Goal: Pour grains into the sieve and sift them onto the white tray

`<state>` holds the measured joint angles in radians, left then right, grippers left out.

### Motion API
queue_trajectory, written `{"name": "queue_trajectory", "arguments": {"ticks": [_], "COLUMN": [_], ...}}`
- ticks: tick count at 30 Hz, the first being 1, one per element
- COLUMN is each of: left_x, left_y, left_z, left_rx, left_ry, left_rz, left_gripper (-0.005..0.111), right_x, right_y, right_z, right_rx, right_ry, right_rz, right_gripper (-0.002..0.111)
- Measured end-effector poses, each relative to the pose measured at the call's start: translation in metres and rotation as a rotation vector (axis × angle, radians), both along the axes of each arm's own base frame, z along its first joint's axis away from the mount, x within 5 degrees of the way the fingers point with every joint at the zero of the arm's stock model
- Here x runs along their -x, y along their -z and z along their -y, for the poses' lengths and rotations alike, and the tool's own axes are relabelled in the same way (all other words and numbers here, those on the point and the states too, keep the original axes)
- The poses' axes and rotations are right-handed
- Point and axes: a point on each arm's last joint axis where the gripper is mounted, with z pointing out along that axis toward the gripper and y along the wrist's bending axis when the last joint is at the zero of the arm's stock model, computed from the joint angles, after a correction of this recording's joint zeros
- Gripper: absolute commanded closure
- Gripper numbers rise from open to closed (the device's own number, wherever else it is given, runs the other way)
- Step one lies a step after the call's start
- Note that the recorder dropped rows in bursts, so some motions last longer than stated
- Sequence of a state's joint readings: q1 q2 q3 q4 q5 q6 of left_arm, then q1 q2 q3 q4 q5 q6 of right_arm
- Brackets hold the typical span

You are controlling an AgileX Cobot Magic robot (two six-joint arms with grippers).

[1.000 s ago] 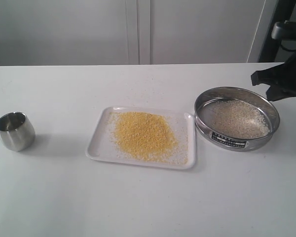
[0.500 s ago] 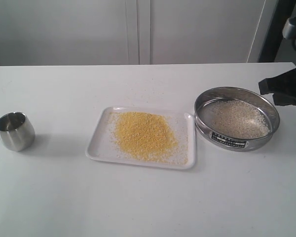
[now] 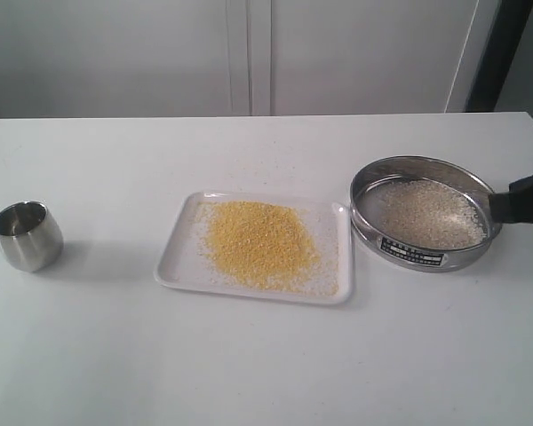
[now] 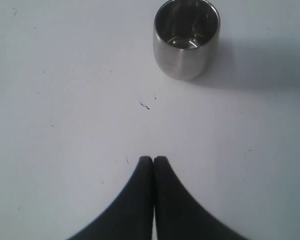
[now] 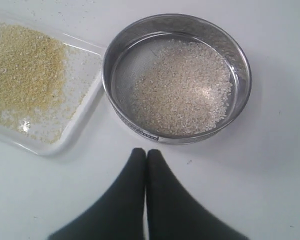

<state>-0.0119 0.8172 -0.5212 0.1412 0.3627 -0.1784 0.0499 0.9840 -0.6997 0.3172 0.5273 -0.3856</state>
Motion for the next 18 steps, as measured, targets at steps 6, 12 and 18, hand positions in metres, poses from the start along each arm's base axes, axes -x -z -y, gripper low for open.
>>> {"name": "queue_trajectory", "arguments": {"ticks": [6,12,18], "left_x": [0.000,0.000,0.000], "left_y": [0.000,0.000,0.000], "left_z": [0.000,0.000,0.000], "left_rx": [0.000,0.000,0.000], "left_ry": [0.000,0.000,0.000], "left_rz": [0.000,0.000,0.000], "left_gripper": [0.107,0.107,0.107], "right_x": [0.030,0.045,0.060], "right_y": [0.002,-0.003,-0.003], "right_z": [0.003,0.001,-0.001], "right_rx": [-0.001,-0.025,-0.034], "right_ry": [0.014,0.006,-0.011], "right_rz": [0.097,0.168,0.251], "right_gripper": [0.108,0.108,0.108]}}
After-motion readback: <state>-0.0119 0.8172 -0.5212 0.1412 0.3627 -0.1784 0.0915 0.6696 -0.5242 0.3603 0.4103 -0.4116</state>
